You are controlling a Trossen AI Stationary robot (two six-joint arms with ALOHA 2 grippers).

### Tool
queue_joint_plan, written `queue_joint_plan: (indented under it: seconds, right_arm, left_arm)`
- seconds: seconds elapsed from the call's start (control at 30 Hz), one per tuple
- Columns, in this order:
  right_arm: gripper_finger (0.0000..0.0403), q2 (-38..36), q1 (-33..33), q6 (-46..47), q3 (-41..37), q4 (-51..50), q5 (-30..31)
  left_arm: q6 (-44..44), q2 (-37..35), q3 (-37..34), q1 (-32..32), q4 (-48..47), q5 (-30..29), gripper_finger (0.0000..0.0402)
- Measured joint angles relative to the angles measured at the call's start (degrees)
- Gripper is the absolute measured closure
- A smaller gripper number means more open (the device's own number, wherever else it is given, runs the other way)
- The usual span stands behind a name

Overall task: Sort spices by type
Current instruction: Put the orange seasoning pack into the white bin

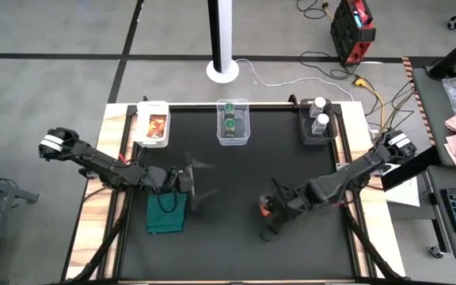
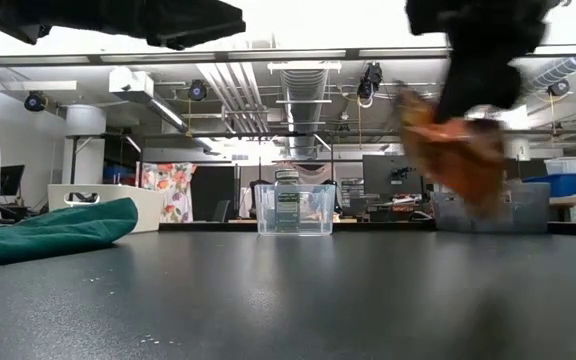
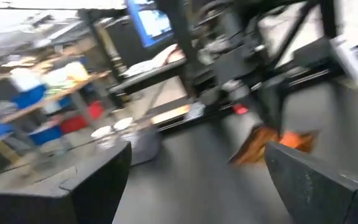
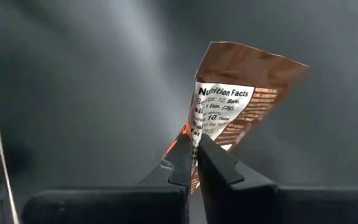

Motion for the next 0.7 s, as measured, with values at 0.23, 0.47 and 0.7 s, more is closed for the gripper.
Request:
queue_joint_plan:
  seconds: [0.23, 0.47, 0.7]
  right_arm:
    - [0.0391, 1.80, -7.30, -31.04, -3.81, 26.43, -16.68]
    - [0.0391, 2.03, -12.29, -45.78, -4.90, 36.06, -33.46]
    - [0.0391, 2.58, -14.94, -49.83, -4.48, 36.78, -34.94]
  left_arm:
    - [-10.49, 0.37, -0.04, 0.00, -2.83, 17.69, 0.0051]
    - [-15.52, 2.23, -0.07, 0.11, -1.31, 20.10, 0.0051]
    - [-16.45, 6.83, 1.70, 0.29, 0.81, 21.55, 0.0051]
